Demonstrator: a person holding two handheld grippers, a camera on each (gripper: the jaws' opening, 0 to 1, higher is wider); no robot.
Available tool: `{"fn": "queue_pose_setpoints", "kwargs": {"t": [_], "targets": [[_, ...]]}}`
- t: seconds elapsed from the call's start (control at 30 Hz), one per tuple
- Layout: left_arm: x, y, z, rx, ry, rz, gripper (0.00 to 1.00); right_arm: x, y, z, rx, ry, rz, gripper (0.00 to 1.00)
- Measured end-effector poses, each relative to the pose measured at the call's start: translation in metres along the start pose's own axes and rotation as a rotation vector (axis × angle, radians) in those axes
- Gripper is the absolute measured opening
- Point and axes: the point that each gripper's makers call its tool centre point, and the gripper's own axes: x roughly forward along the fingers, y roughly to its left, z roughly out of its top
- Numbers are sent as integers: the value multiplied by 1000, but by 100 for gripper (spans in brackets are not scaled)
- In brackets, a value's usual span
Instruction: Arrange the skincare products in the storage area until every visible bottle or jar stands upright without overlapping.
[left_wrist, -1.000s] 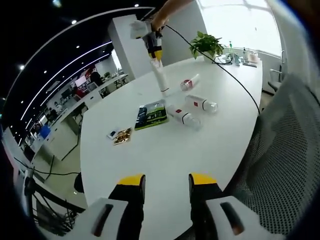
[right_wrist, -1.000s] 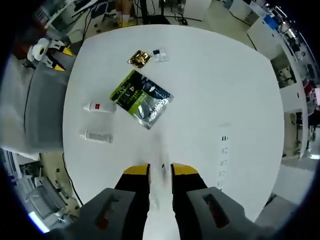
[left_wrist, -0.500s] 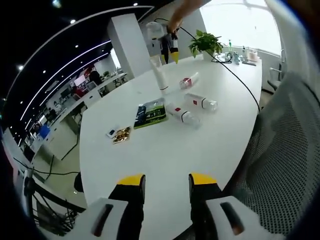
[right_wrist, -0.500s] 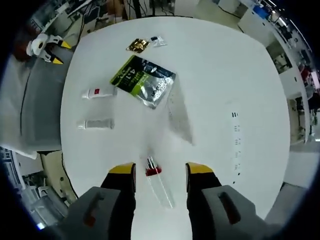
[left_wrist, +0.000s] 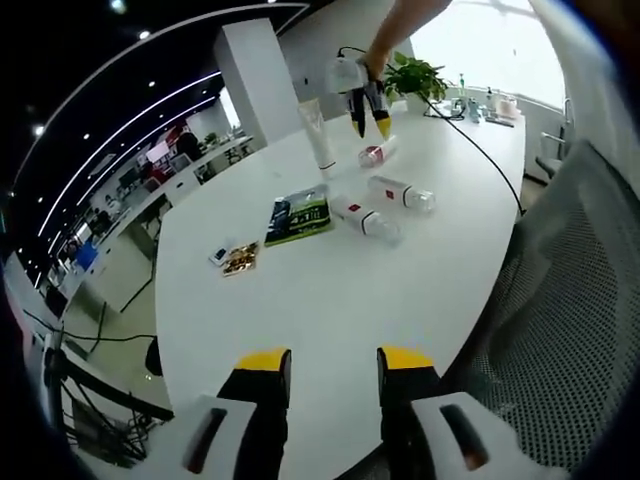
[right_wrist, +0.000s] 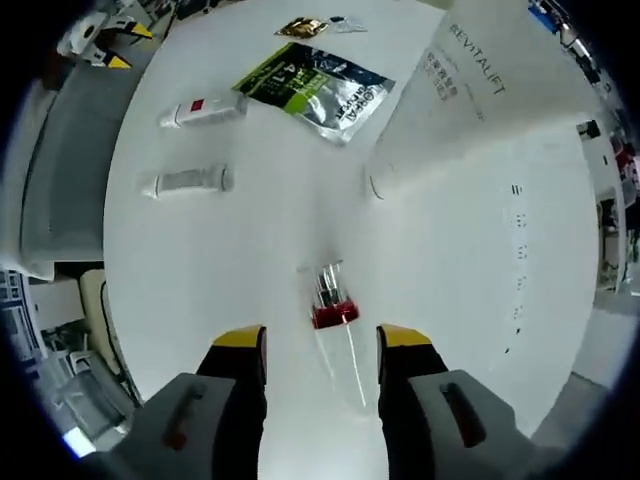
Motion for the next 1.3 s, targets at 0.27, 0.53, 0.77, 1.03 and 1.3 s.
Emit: {"fn": "queue_pose_setpoints", "kwargs": {"t": [0.27,0.53,0.77,1.03,1.3], "targets": [[0,1,-3,-15,17,3,36,23,-12,-23,9,79,-59,40],[0,4,-6,-30,32,8,36,34,-14,-27,1,85,-31,38],[1,3,-8,-25,44,3,37,44,-13,-27,-8,75,-32,34],[1,2,-10,-28,52,0,37,51,-22,-31,-17,107,8,32],[2,2,-11,-28,57,-3,37,53,-21,-33,-31,118,2,29]]}}
